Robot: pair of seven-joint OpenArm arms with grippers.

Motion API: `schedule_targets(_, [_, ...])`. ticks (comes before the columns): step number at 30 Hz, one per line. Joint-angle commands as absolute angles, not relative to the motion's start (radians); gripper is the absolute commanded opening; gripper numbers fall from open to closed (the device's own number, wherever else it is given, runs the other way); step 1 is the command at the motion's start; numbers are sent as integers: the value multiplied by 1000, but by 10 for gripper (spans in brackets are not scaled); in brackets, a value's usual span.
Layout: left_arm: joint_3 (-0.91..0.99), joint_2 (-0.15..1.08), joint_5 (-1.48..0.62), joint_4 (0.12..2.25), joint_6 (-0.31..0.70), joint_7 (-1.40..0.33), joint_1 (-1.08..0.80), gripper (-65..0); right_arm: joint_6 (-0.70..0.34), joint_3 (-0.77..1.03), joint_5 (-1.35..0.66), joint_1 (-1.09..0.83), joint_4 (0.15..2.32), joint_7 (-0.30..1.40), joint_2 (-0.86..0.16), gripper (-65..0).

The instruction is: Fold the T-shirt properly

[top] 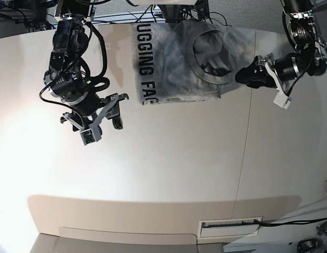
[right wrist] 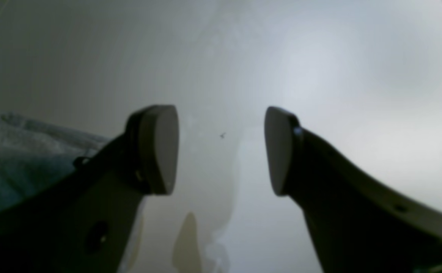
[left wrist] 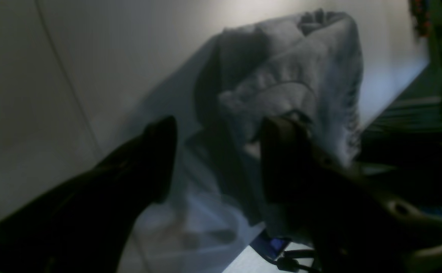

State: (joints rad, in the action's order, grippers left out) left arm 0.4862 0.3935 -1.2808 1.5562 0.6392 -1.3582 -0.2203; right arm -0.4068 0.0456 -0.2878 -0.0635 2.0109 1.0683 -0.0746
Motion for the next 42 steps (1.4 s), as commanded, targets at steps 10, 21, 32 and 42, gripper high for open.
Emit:
schedule_targets(10, [492, 403, -1406, 1560, 656, -1391, -198, -416, -403, 47, -298, -51, 2027, 1039, -77, -296])
schedule_targets(21, [470, 366, -1307, 1557, 655, -1362, -163, -416, -403, 47, -298, -51, 2027, 1039, -78, -296])
schedule_targets(32, [402, 366, -1226, 1555, 652, -1322, -163, -416, -403, 47, -298, -51, 2027, 1039, -78, -296])
schedule_targets(42, [402, 366, -1144, 1555, 648, -1274, -163, -421, -403, 47, -298, -51, 2027, 1039, -77, -296])
